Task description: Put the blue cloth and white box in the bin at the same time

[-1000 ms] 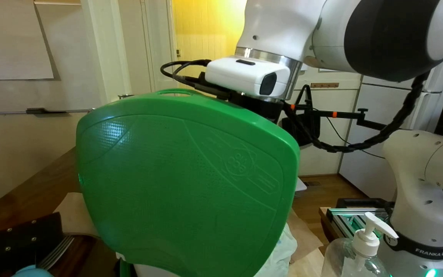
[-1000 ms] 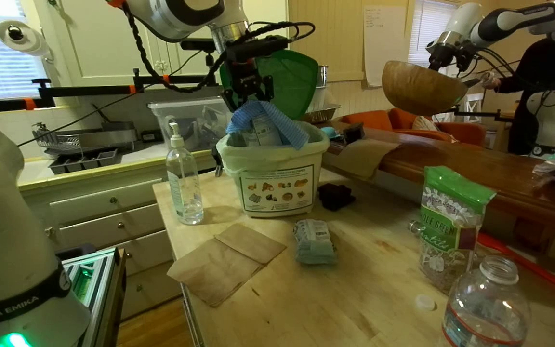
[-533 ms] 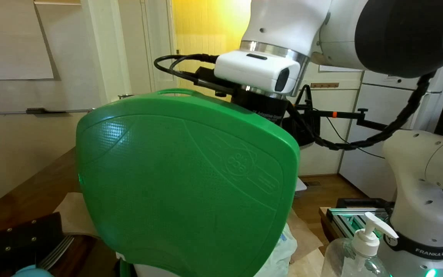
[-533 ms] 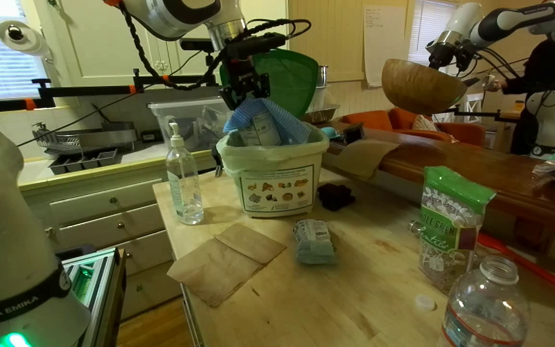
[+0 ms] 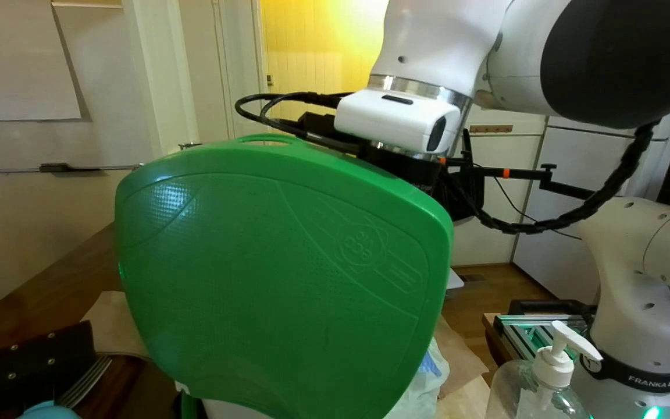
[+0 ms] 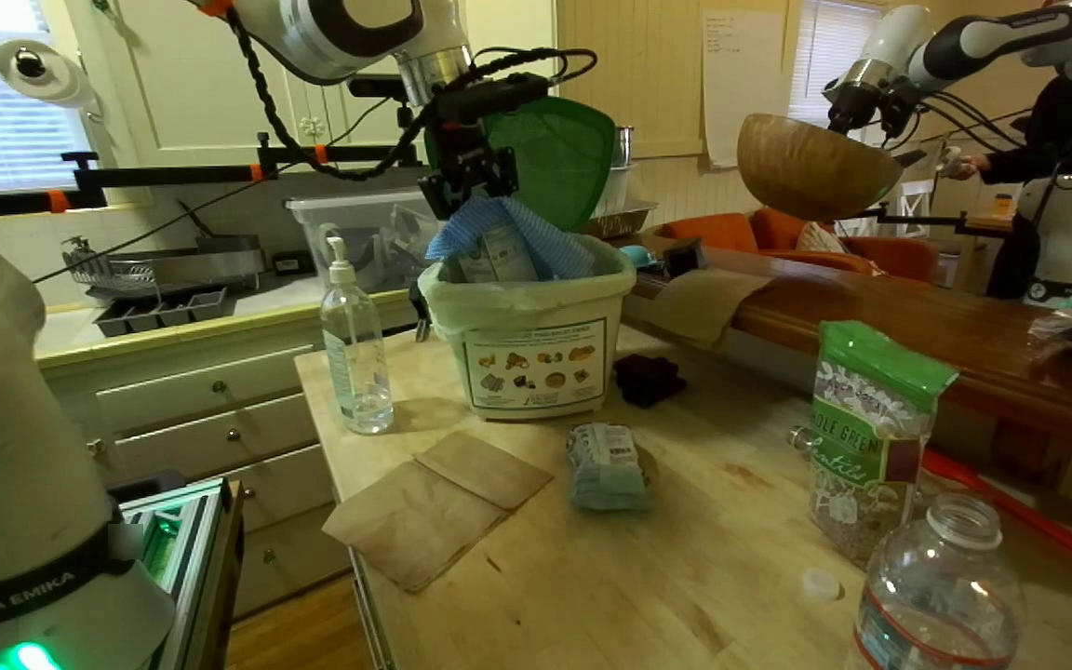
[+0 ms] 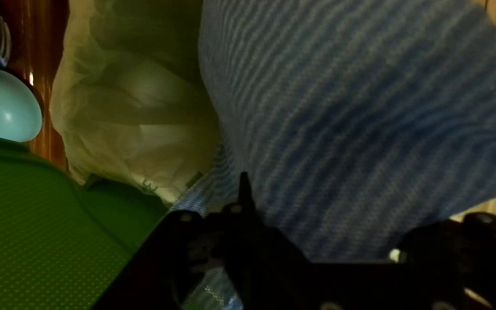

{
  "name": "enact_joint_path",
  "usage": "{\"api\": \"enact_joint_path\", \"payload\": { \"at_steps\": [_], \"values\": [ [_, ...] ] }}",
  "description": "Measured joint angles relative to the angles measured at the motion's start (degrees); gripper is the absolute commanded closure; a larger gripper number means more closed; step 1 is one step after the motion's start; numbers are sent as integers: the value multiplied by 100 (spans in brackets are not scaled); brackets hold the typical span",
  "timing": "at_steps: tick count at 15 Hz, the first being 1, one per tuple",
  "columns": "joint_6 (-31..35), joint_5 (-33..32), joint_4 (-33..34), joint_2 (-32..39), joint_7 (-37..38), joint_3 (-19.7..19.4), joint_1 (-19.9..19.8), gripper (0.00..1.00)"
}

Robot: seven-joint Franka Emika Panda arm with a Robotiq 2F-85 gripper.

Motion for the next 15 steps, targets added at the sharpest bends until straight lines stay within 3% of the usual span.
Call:
{"api": "enact_joint_path", "payload": {
  "at_steps": [7, 12, 14, 15],
  "values": [
    [338, 127, -133, 54, -10, -49, -1, 0],
    [600, 653, -169, 86, -19, -128, 1, 0],
    [884, 927, -218, 93, -19, -200, 1, 26],
    [1069, 1049, -247, 110, -23, -242, 1, 32]
  ]
}}
